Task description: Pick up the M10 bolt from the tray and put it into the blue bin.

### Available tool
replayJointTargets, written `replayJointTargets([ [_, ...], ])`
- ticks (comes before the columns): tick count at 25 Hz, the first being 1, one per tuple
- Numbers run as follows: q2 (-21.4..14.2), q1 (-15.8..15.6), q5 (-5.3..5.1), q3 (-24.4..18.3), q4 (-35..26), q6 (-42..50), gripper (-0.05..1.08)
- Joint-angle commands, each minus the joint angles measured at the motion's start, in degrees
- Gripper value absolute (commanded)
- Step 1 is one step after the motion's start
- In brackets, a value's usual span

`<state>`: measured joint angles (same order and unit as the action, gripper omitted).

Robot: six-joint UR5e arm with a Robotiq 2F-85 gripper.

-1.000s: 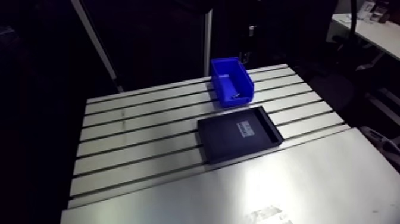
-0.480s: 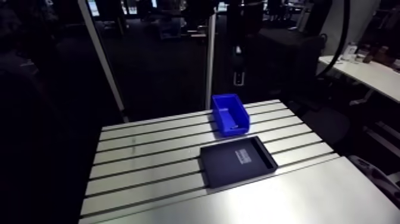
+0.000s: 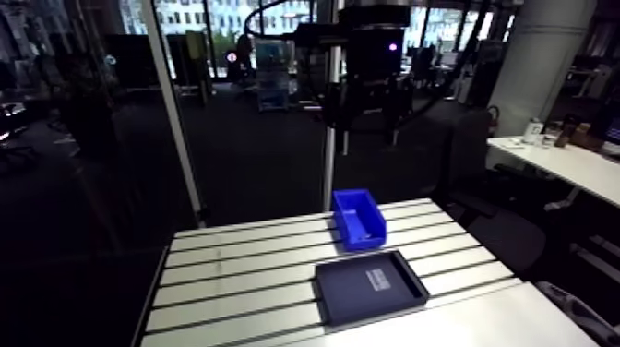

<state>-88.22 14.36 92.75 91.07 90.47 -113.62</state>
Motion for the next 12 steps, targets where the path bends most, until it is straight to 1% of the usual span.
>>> replayJointTargets([
  [1, -4.37, 0.32, -3.85, 0.11, -0.87, 10.39, 0.01],
  [3, -4.64, 0.32, -3.76, -0.24, -2.10, 10.39, 0.01],
  [5, -4.81, 0.32, -3.41, -0.33, -3.33, 10.13, 0.01],
  [9, -5.52, 0.32, -3.24, -0.41, -3.77, 9.60, 0.01],
  [12, -5.96, 0.32, -2.71, -0.68, -3.86, 9.51, 0.01],
])
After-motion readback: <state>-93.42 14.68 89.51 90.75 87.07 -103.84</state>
